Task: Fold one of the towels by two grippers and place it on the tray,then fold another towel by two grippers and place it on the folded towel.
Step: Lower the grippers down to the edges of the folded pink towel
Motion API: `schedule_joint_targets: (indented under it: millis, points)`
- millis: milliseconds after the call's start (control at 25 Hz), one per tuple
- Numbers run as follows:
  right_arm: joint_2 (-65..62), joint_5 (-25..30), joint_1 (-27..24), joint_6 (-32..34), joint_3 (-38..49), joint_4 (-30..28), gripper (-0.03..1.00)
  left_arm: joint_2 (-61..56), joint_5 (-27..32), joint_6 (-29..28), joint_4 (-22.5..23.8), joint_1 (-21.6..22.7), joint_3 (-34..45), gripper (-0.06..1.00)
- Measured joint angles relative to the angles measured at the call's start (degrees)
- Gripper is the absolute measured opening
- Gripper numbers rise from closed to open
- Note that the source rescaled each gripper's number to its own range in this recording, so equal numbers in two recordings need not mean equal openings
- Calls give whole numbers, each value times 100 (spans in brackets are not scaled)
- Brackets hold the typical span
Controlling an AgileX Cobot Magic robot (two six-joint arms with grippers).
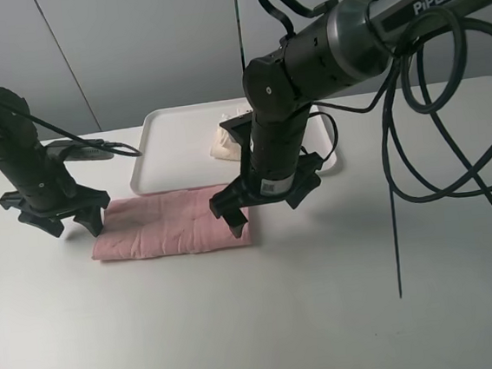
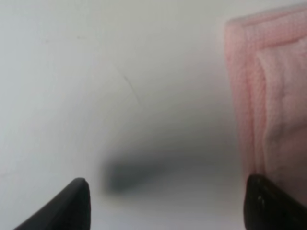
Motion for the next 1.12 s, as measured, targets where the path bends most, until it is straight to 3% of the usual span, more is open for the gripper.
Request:
schedule_joint_targets:
  millis: [120,400,760,1120]
  points:
    - [0,15,0,-76,0,9,100,0,108,0,0,0,-54,85]
    - [0,15,0,-107,0,9,100,0,175,135,0,0,-79,99]
    - [0,3,0,-132,0,9,100,0,824,250,-217,0,-677,99]
    - [0,3,0,-132,0,9,100,0,573,166,-66,-62,-725,99]
